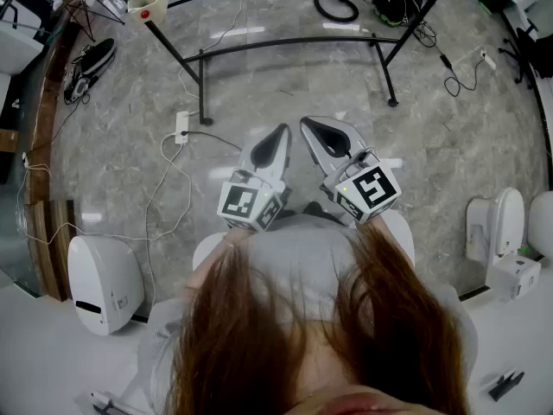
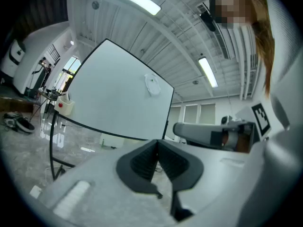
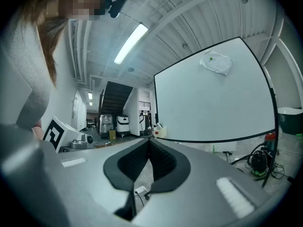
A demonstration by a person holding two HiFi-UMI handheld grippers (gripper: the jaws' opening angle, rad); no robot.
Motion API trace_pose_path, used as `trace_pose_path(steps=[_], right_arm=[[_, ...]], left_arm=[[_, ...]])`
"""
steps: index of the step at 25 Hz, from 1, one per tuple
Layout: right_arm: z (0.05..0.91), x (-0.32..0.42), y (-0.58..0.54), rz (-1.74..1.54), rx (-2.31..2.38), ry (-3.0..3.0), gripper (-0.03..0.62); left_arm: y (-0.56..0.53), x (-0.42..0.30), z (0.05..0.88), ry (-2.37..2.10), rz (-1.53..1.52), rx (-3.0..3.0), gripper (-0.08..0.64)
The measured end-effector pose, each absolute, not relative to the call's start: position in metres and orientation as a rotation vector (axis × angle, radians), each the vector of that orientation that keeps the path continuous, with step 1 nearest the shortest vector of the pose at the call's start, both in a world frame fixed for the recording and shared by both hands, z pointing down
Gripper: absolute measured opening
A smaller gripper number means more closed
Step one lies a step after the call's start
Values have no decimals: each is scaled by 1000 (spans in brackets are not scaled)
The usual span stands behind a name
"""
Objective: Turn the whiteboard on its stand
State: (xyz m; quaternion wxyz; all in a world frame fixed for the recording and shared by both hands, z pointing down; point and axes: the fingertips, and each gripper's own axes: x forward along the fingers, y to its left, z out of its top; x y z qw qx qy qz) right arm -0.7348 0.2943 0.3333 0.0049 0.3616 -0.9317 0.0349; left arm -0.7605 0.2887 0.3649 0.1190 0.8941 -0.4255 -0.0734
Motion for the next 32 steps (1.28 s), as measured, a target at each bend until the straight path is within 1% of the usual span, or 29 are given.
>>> trace_pose_path(steps=[12, 20, 22, 29, 32], right_arm=[[333, -728, 293, 114, 1151, -2917, 5], [333, -708, 283, 130, 1199, -2921, 3], [334, -704, 281, 136, 1184, -2924, -6], [340, -677, 279, 81, 1114, -2924, -6], [351, -664, 266, 149, 1088, -2937, -6]], left_arm=[[286, -756, 363, -1238, -214, 2617, 0], [278, -742, 363, -1252, -211, 2615, -1], [274, -736, 362, -1260, -226, 2600, -1], [262, -702, 371, -1289, -230, 2585, -2], [254, -690, 370, -1324, -214, 2585, 0]])
